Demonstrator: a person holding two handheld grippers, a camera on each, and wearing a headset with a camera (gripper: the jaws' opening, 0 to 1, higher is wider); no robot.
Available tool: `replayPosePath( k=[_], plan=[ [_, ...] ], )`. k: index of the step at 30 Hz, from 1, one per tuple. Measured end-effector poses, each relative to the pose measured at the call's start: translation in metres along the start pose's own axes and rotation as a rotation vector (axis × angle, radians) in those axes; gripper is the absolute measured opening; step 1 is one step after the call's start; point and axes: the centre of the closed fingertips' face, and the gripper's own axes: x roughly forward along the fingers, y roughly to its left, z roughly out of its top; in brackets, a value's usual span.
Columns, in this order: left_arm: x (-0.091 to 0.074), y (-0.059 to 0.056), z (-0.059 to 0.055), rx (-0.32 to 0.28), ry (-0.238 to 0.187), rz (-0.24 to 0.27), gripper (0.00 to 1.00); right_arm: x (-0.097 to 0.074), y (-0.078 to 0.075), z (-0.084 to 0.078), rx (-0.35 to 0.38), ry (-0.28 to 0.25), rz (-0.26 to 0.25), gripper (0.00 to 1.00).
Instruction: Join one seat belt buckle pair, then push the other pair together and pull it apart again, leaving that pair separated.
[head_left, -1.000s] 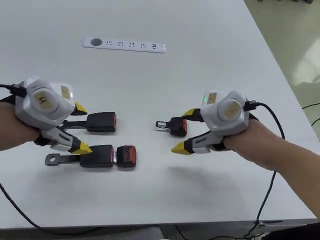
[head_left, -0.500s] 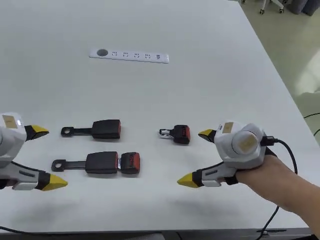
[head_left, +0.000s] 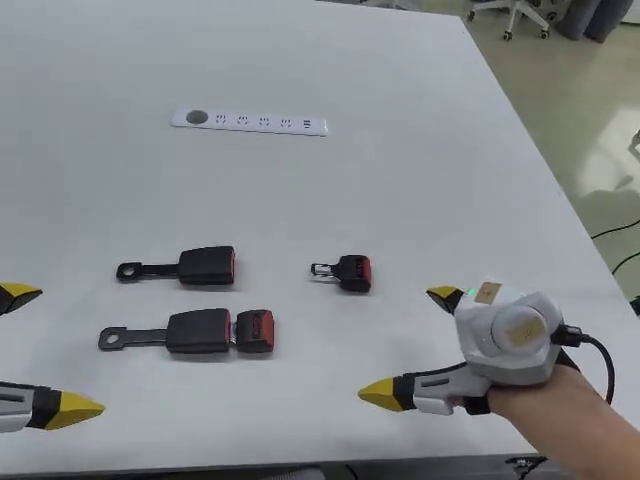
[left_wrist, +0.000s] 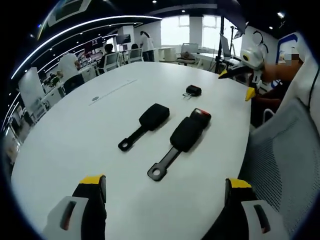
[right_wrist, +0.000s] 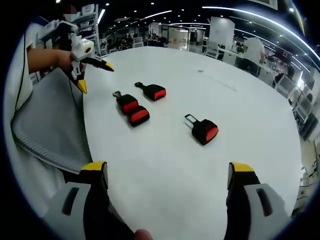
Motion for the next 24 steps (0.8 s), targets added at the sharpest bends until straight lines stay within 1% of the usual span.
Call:
replayPosePath(
  k=[1, 2, 5, 10, 12, 14, 16, 18, 24],
  plan=[
    [-0.002, 0.0, 0.003, -0.025, -0.022, 0.008, 1.0, 0.0, 0.001, -0.002, 0.01, -0.003, -0.008, 1.0],
    [-0.003, -0.001, 0.004, -0.031, -0.029, 0.007, 1.0, -0.001, 0.001, -0.002, 0.017, -0.004, -0.012, 1.0],
    [-0.008, -0.004, 0.005, -0.033, -0.034, 0.009, 1.0, -0.003, 0.001, -0.002, 0.038, -0.018, -0.029, 1.0],
    [-0.014, -0.003, 0.001, -0.055, -0.047, 0.024, 1.0, -0.006, 0.004, 0.001, 0.052, -0.033, -0.038, 1.0],
    [-0.017, -0.003, 0.001, -0.062, -0.059, 0.036, 1.0, -0.006, 0.006, 0.001, 0.051, -0.033, -0.034, 1.0],
    [-0.019, -0.001, -0.003, -0.07, -0.066, 0.044, 1.0, -0.007, 0.008, 0.003, 0.048, -0.037, -0.032, 1.0],
    [-0.019, -0.001, -0.003, -0.071, -0.066, 0.049, 1.0, -0.007, 0.009, 0.004, 0.048, -0.042, -0.029, 1.0],
    [-0.02, 0.001, -0.007, -0.078, -0.067, 0.055, 1.0, -0.006, 0.008, 0.005, 0.045, -0.045, -0.031, 1.0],
    [-0.022, 0.001, -0.004, -0.088, -0.083, 0.07, 1.0, -0.004, 0.01, 0.008, 0.055, -0.056, -0.025, 1.0]
  ],
)
